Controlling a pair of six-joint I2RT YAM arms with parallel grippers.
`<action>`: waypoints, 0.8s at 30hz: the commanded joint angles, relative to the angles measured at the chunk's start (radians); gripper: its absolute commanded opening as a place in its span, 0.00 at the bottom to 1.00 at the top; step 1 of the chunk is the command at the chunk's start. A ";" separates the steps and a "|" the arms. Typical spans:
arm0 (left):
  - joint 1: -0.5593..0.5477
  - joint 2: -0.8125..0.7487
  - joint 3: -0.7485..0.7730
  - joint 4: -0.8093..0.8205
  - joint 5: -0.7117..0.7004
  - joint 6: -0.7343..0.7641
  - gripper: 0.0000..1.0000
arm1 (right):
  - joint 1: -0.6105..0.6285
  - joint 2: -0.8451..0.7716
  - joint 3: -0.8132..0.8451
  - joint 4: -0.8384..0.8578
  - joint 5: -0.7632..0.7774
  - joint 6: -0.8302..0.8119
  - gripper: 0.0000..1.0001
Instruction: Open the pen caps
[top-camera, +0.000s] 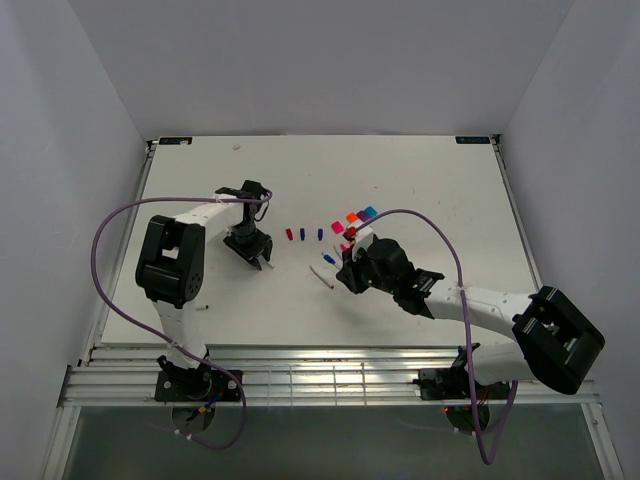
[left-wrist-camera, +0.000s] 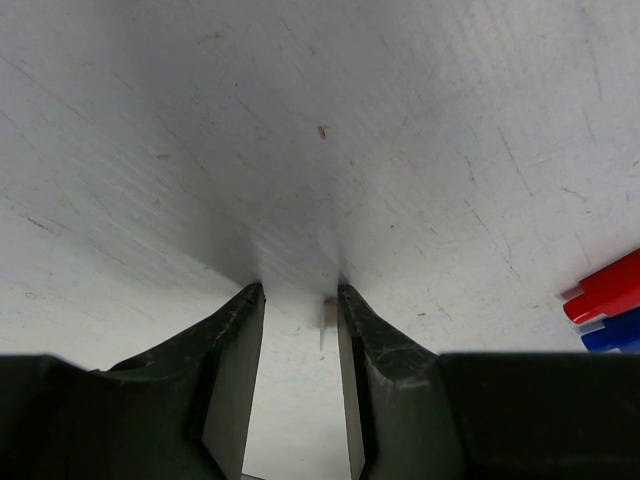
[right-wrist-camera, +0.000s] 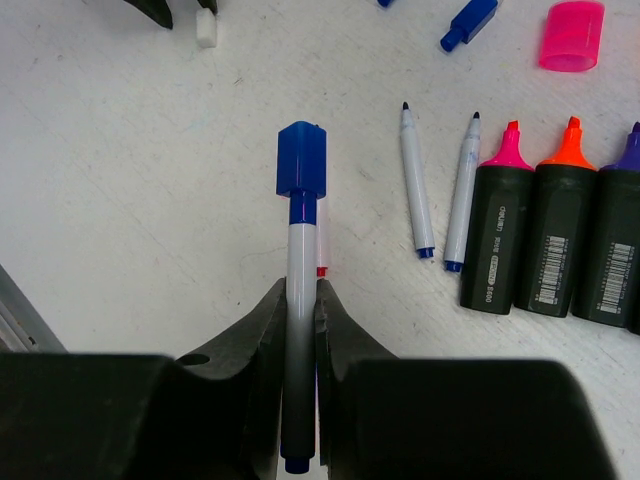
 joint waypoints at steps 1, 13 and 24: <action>0.000 -0.025 -0.026 0.020 0.024 -0.073 0.46 | -0.005 -0.025 -0.003 0.051 0.005 -0.002 0.08; 0.000 -0.003 0.017 0.023 -0.010 -0.049 0.46 | -0.005 -0.021 -0.012 0.060 0.005 -0.001 0.08; 0.000 0.020 0.092 0.009 -0.056 0.049 0.47 | -0.005 -0.024 -0.015 0.062 0.008 0.001 0.08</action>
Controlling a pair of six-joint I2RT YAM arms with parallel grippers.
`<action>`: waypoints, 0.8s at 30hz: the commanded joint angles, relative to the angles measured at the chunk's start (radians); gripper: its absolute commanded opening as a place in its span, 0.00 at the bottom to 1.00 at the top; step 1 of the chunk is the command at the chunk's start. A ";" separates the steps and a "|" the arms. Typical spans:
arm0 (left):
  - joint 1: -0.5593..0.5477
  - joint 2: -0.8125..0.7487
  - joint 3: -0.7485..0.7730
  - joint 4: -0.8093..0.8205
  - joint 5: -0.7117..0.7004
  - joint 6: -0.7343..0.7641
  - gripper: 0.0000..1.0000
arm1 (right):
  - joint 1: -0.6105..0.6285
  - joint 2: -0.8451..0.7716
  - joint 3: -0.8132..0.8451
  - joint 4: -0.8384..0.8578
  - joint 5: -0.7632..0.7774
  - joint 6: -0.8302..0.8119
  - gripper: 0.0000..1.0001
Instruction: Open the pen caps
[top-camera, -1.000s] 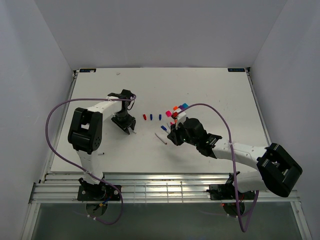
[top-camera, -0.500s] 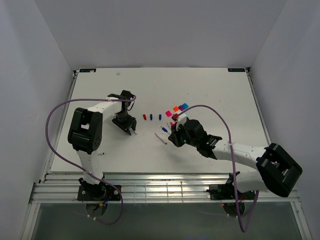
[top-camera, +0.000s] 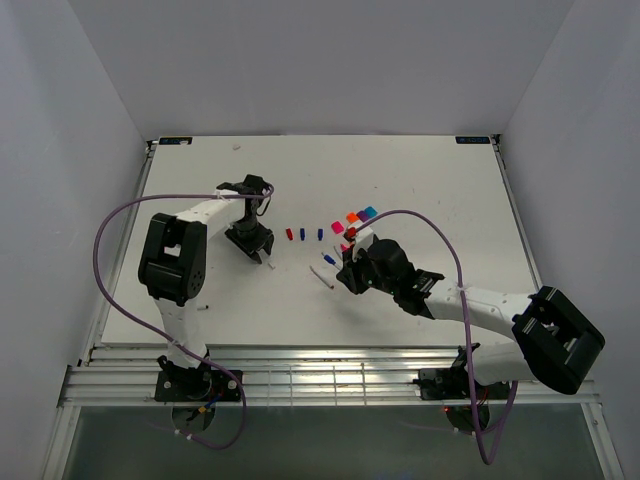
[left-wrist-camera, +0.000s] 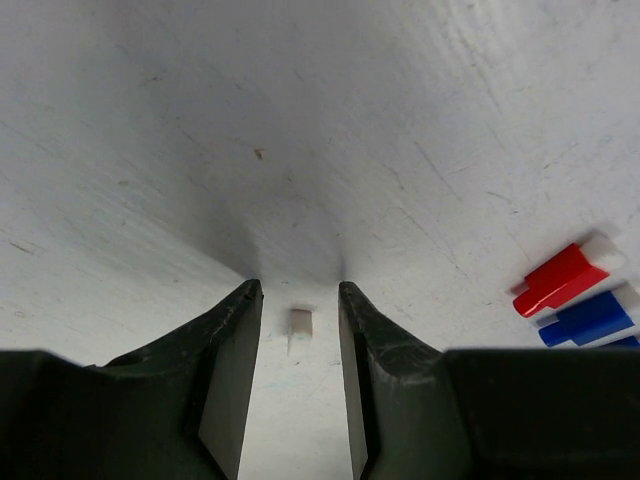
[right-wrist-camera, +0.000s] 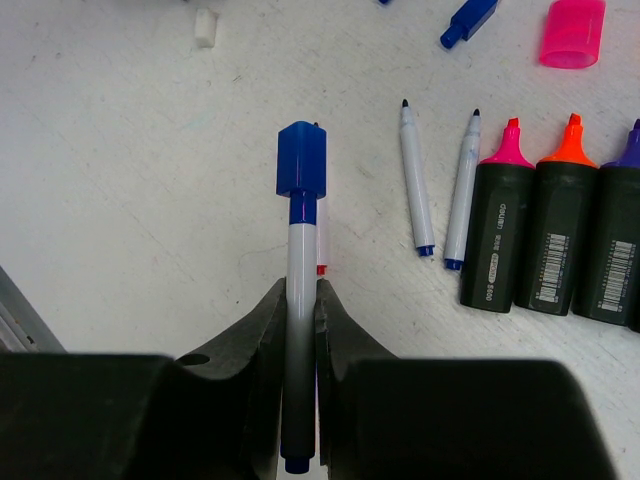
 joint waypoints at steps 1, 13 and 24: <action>-0.001 -0.005 0.038 0.009 -0.035 0.022 0.47 | -0.006 -0.024 -0.009 0.056 0.010 0.001 0.08; -0.040 0.001 -0.010 0.025 -0.006 0.036 0.45 | -0.004 -0.019 -0.006 0.060 0.008 0.001 0.08; -0.052 -0.016 -0.040 0.023 -0.009 0.022 0.42 | -0.006 -0.011 -0.006 0.066 0.000 0.002 0.08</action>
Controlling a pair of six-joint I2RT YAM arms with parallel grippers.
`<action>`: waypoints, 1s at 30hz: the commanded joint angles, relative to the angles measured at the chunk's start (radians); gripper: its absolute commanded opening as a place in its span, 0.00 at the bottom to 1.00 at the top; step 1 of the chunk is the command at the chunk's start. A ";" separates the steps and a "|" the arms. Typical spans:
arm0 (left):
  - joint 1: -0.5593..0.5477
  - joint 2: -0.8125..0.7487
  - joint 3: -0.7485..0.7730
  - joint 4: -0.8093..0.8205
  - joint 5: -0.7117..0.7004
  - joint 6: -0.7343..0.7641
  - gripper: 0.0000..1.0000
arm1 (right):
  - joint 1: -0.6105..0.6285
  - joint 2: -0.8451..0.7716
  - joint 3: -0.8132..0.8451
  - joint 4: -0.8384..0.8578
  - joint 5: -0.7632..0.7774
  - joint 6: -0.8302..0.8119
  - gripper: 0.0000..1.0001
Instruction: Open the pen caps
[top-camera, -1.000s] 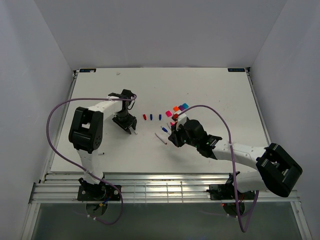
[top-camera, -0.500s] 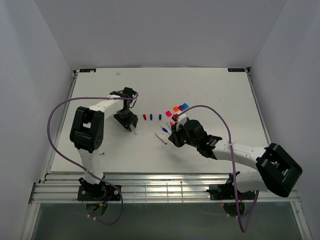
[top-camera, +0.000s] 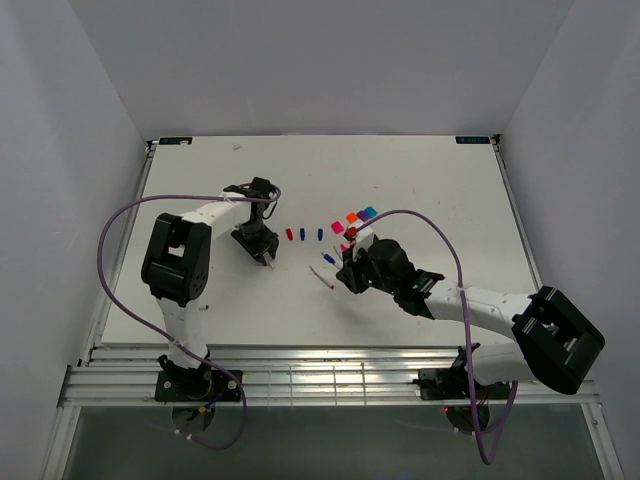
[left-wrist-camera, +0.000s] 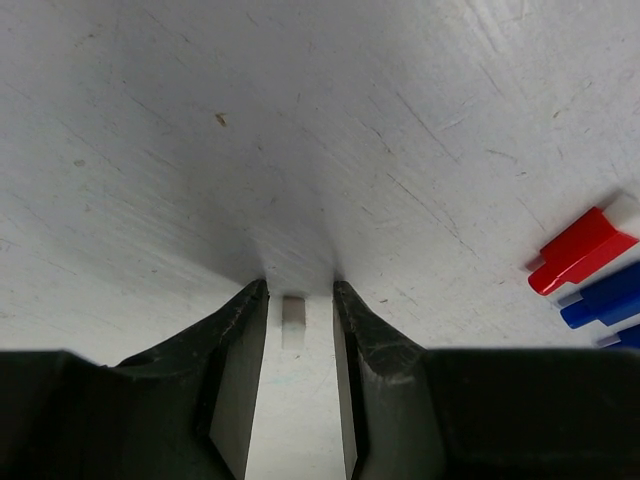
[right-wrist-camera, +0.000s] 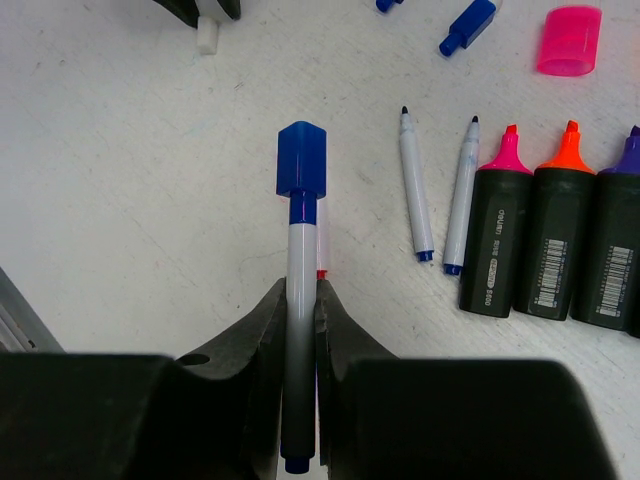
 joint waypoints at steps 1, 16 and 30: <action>-0.010 -0.023 -0.037 0.004 -0.010 -0.022 0.42 | -0.004 -0.010 -0.003 0.053 -0.001 0.002 0.08; -0.044 -0.009 -0.055 0.009 -0.022 -0.064 0.34 | -0.002 -0.011 -0.006 0.052 0.002 -0.002 0.08; -0.052 -0.075 -0.063 0.009 -0.087 -0.051 0.00 | 0.008 0.056 0.053 0.001 -0.087 -0.014 0.08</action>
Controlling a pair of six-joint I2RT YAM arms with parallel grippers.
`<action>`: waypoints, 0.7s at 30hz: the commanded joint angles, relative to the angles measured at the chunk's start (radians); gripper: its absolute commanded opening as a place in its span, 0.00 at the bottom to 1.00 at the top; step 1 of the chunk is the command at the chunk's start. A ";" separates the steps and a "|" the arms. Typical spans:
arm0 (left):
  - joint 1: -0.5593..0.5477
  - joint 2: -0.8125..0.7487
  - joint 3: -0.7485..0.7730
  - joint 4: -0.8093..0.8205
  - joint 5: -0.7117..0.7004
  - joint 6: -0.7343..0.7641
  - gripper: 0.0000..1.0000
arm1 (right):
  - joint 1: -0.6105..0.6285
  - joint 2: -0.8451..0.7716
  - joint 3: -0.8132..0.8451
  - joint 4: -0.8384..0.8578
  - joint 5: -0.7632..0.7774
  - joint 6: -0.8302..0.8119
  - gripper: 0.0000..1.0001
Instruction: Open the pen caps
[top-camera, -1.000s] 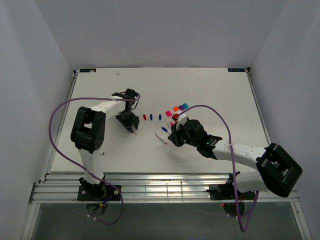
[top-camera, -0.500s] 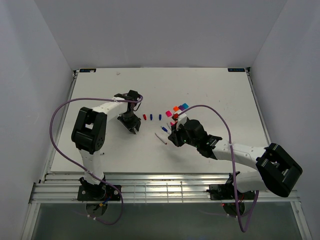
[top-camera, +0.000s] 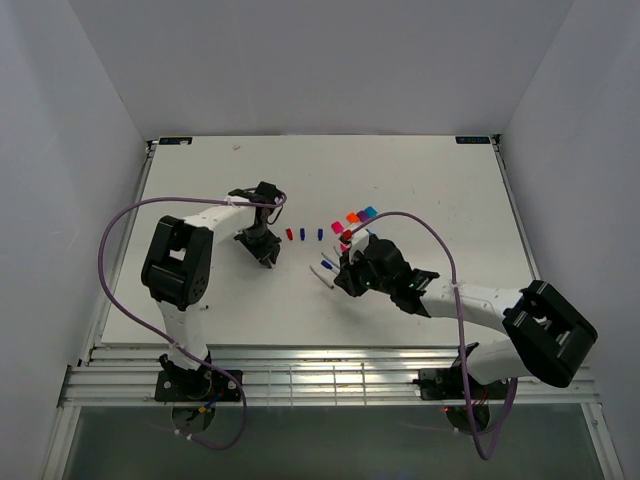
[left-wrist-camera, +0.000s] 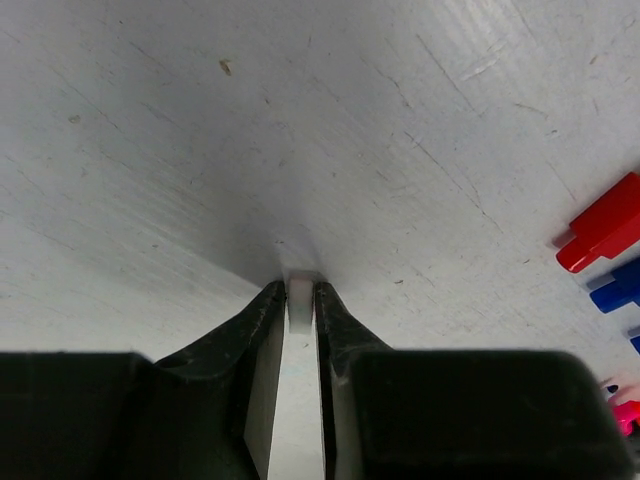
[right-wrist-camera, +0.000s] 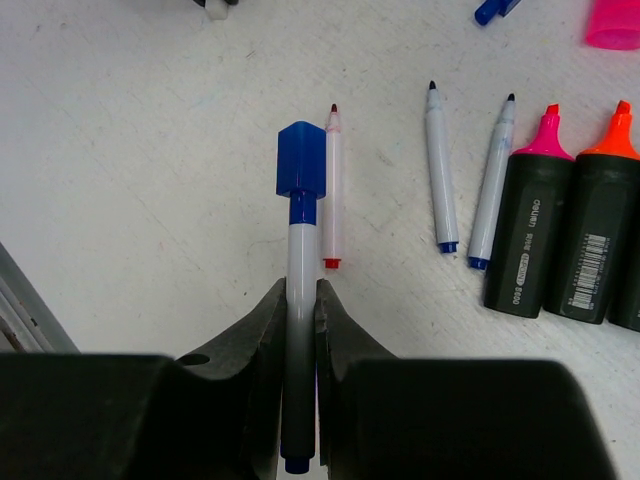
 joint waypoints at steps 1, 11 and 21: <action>-0.017 -0.061 -0.026 0.007 -0.074 -0.015 0.00 | 0.017 0.026 0.058 0.002 -0.035 -0.006 0.08; -0.103 -0.184 0.078 -0.025 -0.048 -0.006 0.00 | 0.072 0.097 0.182 -0.043 -0.037 0.046 0.08; -0.121 -0.289 0.103 -0.028 -0.008 -0.012 0.00 | 0.166 0.180 0.267 -0.049 0.110 0.106 0.08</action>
